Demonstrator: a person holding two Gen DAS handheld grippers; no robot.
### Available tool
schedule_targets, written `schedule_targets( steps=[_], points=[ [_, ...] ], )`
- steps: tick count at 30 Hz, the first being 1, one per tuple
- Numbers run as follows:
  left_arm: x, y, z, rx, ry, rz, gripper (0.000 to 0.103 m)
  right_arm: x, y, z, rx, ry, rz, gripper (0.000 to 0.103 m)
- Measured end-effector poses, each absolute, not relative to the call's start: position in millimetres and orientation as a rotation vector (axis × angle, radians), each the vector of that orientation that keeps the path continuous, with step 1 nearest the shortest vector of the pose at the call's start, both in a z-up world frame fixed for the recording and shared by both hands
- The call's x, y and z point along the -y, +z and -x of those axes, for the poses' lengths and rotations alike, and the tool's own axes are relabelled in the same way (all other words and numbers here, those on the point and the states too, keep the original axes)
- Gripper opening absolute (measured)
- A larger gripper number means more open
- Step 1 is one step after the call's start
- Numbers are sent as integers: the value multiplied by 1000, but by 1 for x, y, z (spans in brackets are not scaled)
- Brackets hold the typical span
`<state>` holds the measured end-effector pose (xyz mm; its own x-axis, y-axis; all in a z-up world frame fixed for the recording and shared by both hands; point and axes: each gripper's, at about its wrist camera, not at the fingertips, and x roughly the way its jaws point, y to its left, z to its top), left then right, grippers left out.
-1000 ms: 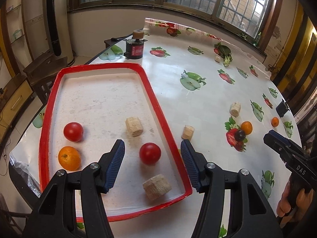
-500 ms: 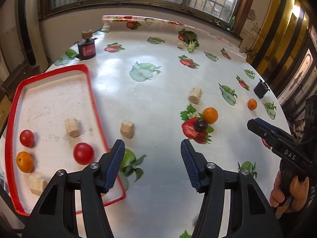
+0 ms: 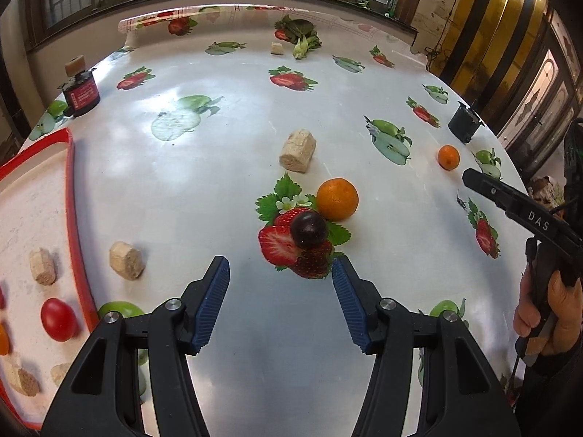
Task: Organize fruits
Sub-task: 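Grasp the dark plum with the left gripper while the right gripper grasps an orange, then carry the plum in the left gripper to the tray while the right gripper carries the orange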
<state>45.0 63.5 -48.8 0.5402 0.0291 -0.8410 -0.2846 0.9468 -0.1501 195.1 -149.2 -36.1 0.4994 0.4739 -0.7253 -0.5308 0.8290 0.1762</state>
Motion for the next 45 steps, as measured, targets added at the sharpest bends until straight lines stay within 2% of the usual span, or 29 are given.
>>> schedule_targets(
  steps=[12, 14, 16, 18, 19, 20, 27, 45],
  points=[
    [-46, -71, -88, -1014, 137, 216, 56, 168, -64, -262, -886, 456, 78, 55],
    [-45, -71, -90, -1000, 122, 196, 37, 167, -68, -268, -893, 453, 78, 55],
    [-43, -71, -90, -995, 120, 174, 35, 165, -73, -273, -894, 451, 79, 55],
    [-45, -71, -89, -988, 122, 172, 28, 161, -79, -278, -912, 453, 86, 54],
    [-48, -71, -88, -986, 124, 180, 24, 160, -82, -278, -916, 452, 87, 48],
    [-51, -70, -86, -984, 111, 204, 24, 160, -83, -277, -901, 442, 96, 35],
    [-63, -57, -63, -937, 112, 255, 24, 153, -66, -254, -862, 506, 102, 34],
    [-113, -13, 17, -797, 227, 335, 24, 74, -17, -128, -795, 831, 126, 34]
  ],
)
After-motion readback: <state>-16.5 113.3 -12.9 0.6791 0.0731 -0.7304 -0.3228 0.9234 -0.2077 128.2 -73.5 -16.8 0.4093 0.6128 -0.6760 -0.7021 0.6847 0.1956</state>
